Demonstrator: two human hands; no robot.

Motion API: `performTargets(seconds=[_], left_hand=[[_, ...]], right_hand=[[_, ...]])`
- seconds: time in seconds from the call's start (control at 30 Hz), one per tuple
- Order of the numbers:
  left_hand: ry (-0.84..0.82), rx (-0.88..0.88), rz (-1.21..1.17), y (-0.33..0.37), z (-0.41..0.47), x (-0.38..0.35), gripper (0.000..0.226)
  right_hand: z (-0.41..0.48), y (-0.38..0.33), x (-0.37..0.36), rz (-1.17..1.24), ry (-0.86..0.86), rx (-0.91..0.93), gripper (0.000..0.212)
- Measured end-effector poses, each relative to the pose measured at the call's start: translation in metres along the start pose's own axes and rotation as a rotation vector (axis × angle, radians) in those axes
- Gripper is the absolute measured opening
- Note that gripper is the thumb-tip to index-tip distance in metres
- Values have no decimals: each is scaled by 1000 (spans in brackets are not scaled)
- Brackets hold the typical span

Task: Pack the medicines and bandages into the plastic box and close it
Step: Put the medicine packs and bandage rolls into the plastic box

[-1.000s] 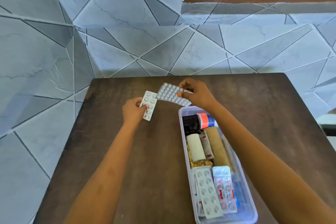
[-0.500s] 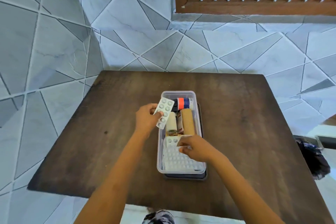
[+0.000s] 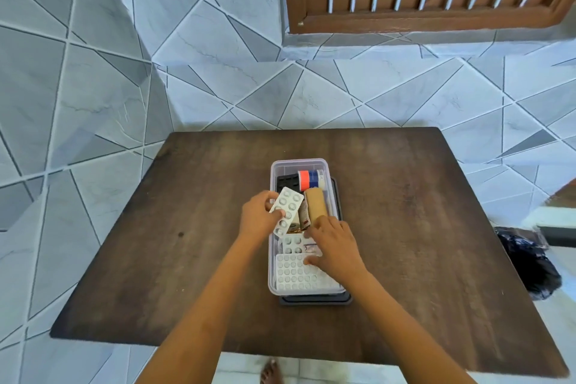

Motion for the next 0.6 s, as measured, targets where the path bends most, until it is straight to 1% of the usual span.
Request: performTargets(seconds=[0.07,0.1,0.17,0.23,0.3,0.37,0.47,0.53,0.6], left_hand=[[-137,-54,134,3,0,-10,33],[-225,-93,201,4,0,-16,33],[-381,-179,305,9,0,-35,30],[-432,-234,360,14,-2,-48,28],[-410,-275,439,15,-1,-58,28],[-353,-324,589,13,-1,-63,26],[-248,-414,733,13,-5,-65,24],[-176,-433,713,15,-6,-58,22],[-46,-369,571,15,-3,-38,21]], right_hand=[[-10,18,10,120,169,-123,55],[-13,29,11,188,202,-178,57],[-22,44,5,286,154,-260,57],[-26,44,-1,300,104,-249,54],[-28,41,-4,305,117,-259,57],[-32,40,-7,329,143,-279,67],[-35,43,-11,368,148,-312,68],[-35,44,-11,390,151,-323,61],[-35,43,-11,413,152,-320,51]])
Point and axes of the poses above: each hand's wrist, its own z-axis towards the middle knuckle, its own x-axis out of the back of the hand, y = z × x, the point moved 6 cm from there along z, towards the middle knuckle
